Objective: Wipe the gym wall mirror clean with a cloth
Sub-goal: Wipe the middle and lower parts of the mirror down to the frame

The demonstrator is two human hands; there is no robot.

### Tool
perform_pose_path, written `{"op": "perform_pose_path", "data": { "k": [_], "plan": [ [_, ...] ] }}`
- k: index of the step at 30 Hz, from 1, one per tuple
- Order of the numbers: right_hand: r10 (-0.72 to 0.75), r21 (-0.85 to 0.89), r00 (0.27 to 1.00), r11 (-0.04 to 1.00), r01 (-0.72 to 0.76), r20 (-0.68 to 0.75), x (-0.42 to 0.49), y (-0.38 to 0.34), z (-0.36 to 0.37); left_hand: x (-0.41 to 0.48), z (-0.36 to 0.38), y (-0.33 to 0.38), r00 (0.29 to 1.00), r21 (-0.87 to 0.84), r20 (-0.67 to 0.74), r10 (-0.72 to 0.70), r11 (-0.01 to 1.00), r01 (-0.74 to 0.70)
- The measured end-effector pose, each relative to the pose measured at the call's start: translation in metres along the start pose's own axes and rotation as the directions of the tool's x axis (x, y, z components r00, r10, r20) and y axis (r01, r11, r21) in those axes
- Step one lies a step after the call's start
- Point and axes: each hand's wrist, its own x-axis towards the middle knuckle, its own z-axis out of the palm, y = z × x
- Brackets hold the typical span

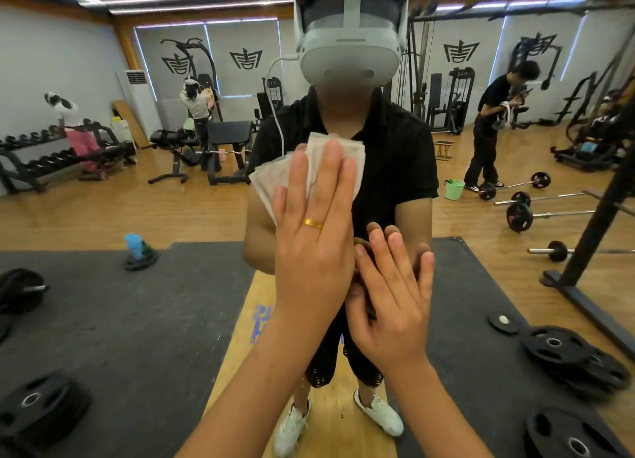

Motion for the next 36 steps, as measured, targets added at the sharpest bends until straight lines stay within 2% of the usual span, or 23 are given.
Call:
{"op": "perform_pose_path", "data": {
  "k": [4, 7, 12, 15, 17, 20, 23, 26, 32, 36],
  "plan": [
    [0.000, 0.084, 0.998, 0.996, -0.006, 0.067, 0.000, 0.000, -0.014, -0.021, 0.002, -0.003, 1.000, 0.022, 0.006, -0.005, 1.000, 0.005],
    [0.017, 0.090, 0.999, 0.996, -0.022, 0.051, -0.007, 0.012, -0.033, -0.047, 0.001, -0.001, 0.999, 0.041, 0.044, -0.023, 0.999, 0.021],
    [0.041, -0.034, 0.998, 0.999, -0.039, 0.043, -0.016, 0.064, -0.070, -0.076, 0.006, 0.008, 0.992, 0.020, 0.078, -0.097, 0.995, 0.096],
    [-0.007, -0.139, 0.999, 0.990, 0.012, 0.041, -0.020, 0.090, -0.071, -0.077, 0.014, 0.021, 0.983, -0.015, 0.054, -0.173, 0.985, 0.174],
    [-0.053, -0.212, 0.998, 0.976, 0.057, 0.025, -0.023, 0.096, -0.065, -0.063, 0.019, 0.030, 0.990, -0.026, 0.061, -0.128, 0.991, 0.129],
    [-0.071, -0.215, 0.997, 0.974, 0.069, -0.002, -0.024, 0.097, -0.060, -0.031, 0.025, 0.045, 0.997, -0.063, 0.069, -0.040, 0.997, 0.045],
    [-0.069, -0.204, 0.998, 0.977, 0.068, 0.003, -0.024, 0.097, -0.059, -0.011, 0.031, 0.059, 0.996, -0.118, 0.028, -0.086, 0.989, 0.088],
    [-0.053, -0.197, 0.999, 0.979, 0.053, 0.008, -0.026, 0.100, -0.060, -0.018, 0.039, 0.061, 0.995, -0.068, -0.016, -0.100, 0.993, 0.098],
    [-0.030, -0.160, 0.999, 0.987, 0.032, 0.015, -0.020, 0.098, -0.063, -0.068, 0.039, 0.067, 0.997, -0.008, 0.042, -0.061, 0.998, 0.062],
    [-0.025, -0.133, 0.999, 0.991, 0.029, 0.035, -0.023, 0.099, -0.069, -0.058, 0.037, 0.079, 0.993, -0.014, 0.061, -0.101, 0.995, 0.102]
  ]
}}
